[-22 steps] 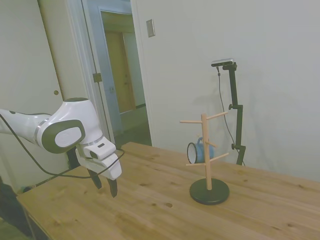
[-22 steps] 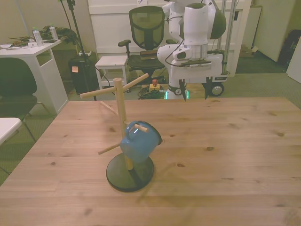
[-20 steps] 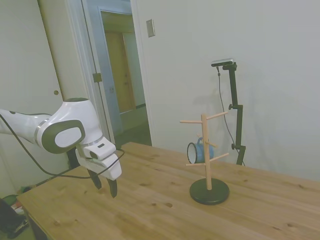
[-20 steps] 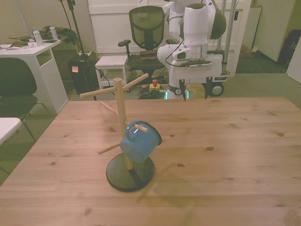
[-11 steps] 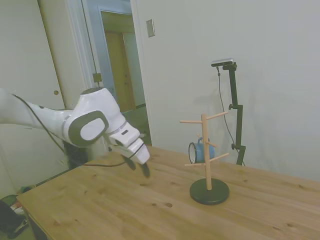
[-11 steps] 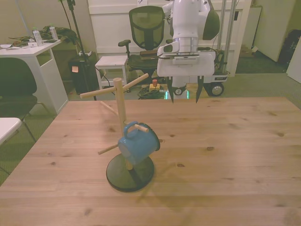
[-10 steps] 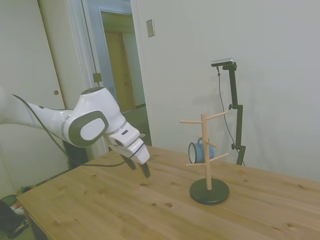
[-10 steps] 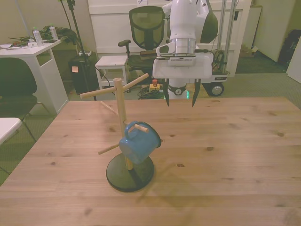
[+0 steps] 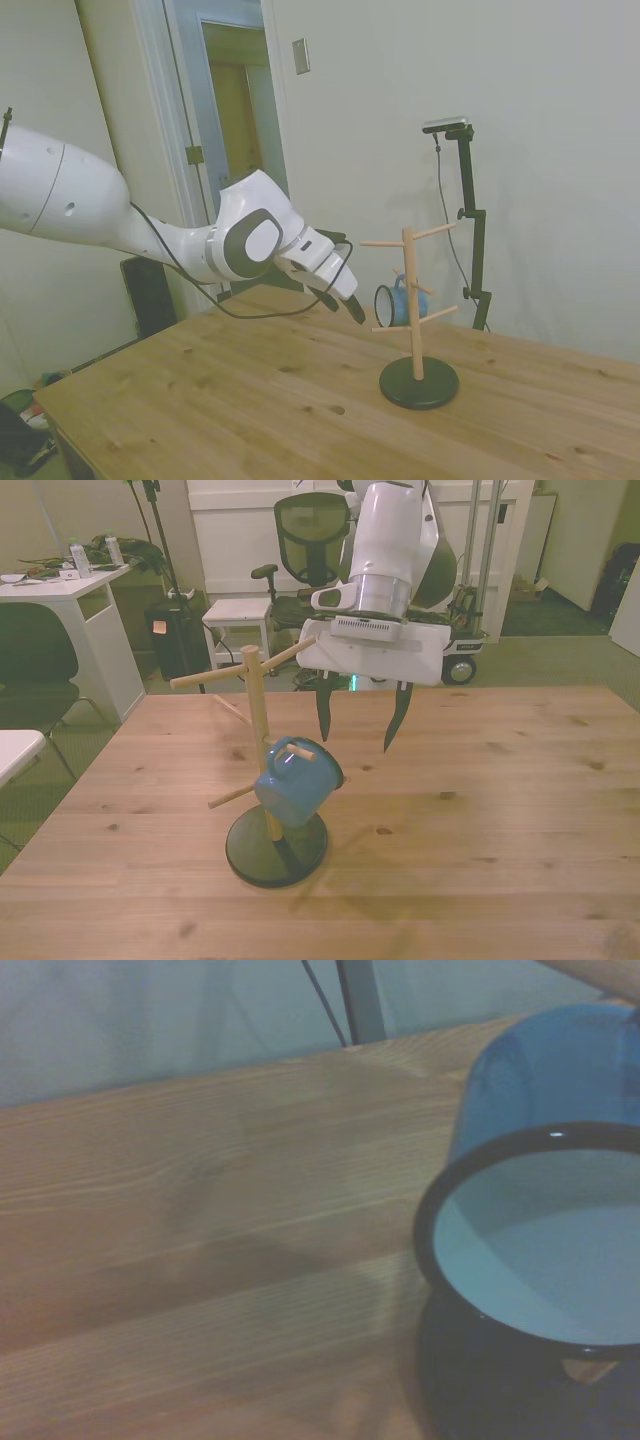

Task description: Unload the mug

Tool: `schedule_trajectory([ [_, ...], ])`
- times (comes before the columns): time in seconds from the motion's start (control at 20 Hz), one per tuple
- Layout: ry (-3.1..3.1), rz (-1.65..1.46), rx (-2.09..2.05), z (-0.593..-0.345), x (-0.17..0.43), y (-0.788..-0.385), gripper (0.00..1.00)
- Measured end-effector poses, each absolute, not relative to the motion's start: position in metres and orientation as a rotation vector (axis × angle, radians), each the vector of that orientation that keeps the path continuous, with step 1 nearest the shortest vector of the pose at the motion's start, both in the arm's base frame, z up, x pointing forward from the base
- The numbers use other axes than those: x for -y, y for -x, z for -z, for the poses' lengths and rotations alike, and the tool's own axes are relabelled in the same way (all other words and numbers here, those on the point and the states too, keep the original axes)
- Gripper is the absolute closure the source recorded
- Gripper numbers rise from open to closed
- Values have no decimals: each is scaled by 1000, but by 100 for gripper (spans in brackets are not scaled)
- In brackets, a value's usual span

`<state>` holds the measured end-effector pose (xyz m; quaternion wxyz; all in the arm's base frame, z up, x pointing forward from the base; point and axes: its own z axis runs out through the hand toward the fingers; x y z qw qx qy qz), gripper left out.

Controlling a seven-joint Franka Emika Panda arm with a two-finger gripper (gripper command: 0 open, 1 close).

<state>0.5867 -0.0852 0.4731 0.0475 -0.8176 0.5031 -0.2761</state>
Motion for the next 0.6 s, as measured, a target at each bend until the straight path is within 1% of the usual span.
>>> schedule_trajectory([
  [0.45, 2452, 1145, -1560, -459, 65, -614, 0],
  [0.6, 2438, 1192, -1574, -448, 60, -626, 0],
])
